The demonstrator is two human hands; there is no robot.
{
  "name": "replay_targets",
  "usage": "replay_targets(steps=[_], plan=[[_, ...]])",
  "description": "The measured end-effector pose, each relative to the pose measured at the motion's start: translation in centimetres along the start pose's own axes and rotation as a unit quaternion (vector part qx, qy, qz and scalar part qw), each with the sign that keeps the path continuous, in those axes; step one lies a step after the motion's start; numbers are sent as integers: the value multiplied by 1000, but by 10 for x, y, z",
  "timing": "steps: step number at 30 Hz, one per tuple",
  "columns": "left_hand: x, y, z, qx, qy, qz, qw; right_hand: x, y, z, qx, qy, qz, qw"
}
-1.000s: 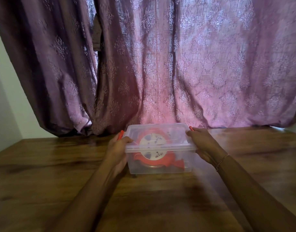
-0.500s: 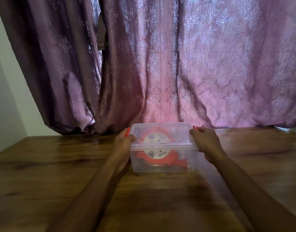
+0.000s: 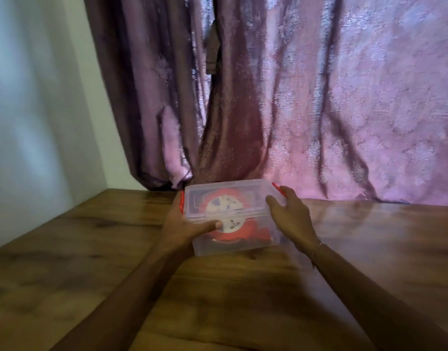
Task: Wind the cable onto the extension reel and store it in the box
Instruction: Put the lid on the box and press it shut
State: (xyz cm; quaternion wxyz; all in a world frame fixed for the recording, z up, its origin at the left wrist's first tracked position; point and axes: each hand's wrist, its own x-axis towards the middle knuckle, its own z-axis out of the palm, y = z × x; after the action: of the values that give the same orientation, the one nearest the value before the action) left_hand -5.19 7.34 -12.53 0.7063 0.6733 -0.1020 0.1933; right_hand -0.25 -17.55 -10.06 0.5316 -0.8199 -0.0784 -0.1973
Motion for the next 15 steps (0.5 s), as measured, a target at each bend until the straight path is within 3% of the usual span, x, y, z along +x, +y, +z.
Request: replay_targets(steps=[8, 15], plan=[[-66, 30, -120, 107, 176, -9, 979, -16, -66, 141, 27, -95, -16, 995], [-126, 60, -214, 272, 314, 44, 909, -50, -122, 252, 79, -182, -75, 977]])
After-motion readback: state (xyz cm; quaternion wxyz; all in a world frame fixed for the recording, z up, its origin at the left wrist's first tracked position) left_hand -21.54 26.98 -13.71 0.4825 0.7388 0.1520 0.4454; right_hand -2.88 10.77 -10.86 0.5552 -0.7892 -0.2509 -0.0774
